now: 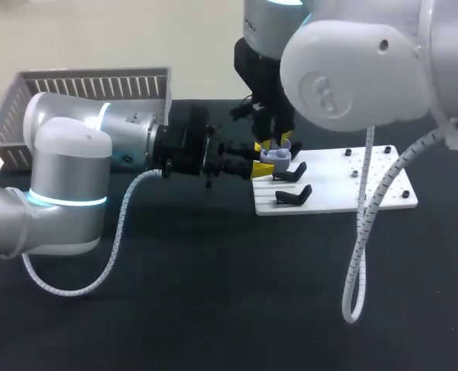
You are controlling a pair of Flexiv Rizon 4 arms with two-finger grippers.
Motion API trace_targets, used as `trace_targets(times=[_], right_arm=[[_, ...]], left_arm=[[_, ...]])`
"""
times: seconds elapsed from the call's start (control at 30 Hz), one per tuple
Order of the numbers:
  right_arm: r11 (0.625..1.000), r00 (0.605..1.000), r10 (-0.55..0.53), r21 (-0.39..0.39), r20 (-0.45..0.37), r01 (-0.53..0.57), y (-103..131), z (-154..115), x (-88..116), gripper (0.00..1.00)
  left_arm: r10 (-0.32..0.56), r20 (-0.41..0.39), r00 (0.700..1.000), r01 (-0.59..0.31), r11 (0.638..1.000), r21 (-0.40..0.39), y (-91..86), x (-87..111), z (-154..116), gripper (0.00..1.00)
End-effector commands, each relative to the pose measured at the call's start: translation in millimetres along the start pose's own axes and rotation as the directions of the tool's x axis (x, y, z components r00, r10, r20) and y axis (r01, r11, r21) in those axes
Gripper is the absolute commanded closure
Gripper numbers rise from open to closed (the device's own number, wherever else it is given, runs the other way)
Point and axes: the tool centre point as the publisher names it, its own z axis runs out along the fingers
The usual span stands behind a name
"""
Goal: Pick up each earbud case from the left stands, insert the matching earbuds, close the lid, and place the case in the box.
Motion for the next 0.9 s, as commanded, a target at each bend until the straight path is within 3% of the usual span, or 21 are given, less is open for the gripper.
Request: trace_targets(times=[0.03, 0.9], right_arm=[[1.000, 1.000, 0.003, -0.003, 0.002, -0.003, -0.1, 3.0, -1.8, 1.00], [1.000, 1.000, 0.029, -0.012, -0.009, -0.029, -2.6, 15.0, -7.2, 1.00]], left_arm=[[0.003, 0.003, 1.000, -0.003, 1.000, -0.003, -0.5, 1.2, 0.2, 1.00], [0.003, 0.003, 1.000, -0.003, 1.000, -0.003, -0.5, 1.2, 0.2, 1.00]])
